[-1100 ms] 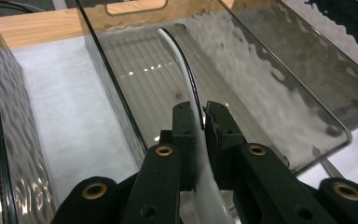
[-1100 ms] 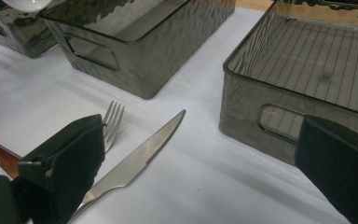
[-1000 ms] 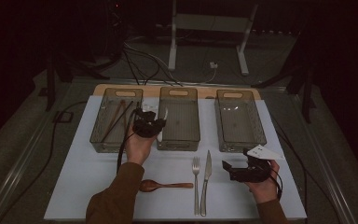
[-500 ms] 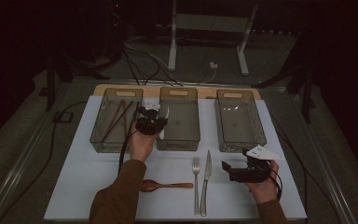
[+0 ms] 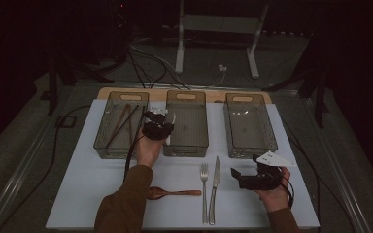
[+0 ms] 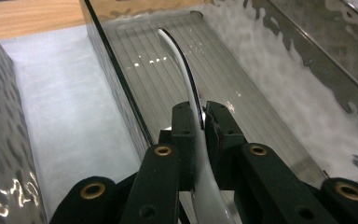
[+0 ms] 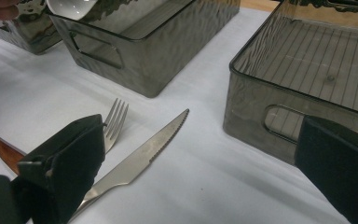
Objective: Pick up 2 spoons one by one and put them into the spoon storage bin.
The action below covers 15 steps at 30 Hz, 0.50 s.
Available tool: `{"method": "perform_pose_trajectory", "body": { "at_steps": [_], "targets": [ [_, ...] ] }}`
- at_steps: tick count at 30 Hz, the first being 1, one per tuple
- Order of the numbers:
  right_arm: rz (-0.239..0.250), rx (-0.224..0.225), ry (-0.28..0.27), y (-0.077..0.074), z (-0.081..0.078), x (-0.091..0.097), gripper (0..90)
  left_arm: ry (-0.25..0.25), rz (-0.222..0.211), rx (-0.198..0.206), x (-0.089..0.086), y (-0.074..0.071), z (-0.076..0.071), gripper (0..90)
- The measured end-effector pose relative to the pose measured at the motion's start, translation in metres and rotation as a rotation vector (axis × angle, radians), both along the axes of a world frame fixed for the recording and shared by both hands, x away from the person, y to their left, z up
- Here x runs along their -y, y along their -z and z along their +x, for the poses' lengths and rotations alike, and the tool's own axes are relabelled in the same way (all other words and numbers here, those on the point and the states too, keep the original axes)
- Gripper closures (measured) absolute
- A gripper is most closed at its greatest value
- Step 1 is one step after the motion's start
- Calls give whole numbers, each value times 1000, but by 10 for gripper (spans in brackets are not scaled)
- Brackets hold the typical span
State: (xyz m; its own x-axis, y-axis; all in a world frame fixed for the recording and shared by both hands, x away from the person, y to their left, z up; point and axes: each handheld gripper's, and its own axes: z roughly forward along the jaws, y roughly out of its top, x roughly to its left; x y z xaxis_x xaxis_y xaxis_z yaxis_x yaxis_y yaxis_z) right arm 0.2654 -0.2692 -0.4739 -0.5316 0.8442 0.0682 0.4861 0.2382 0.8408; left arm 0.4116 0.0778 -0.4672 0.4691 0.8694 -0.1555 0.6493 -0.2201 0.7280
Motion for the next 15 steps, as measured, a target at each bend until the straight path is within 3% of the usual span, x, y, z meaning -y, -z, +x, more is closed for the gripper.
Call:
{"method": "perform_pose_trajectory", "body": {
  "at_steps": [11,15],
  "targets": [
    [-1,0,0,0,0,0,20,17,-7,-18,1,1,-1,821],
    [-1,1,-2,0,-1,0,20,26,-61,-4,-3,-3,-2,652]
  ]
}}
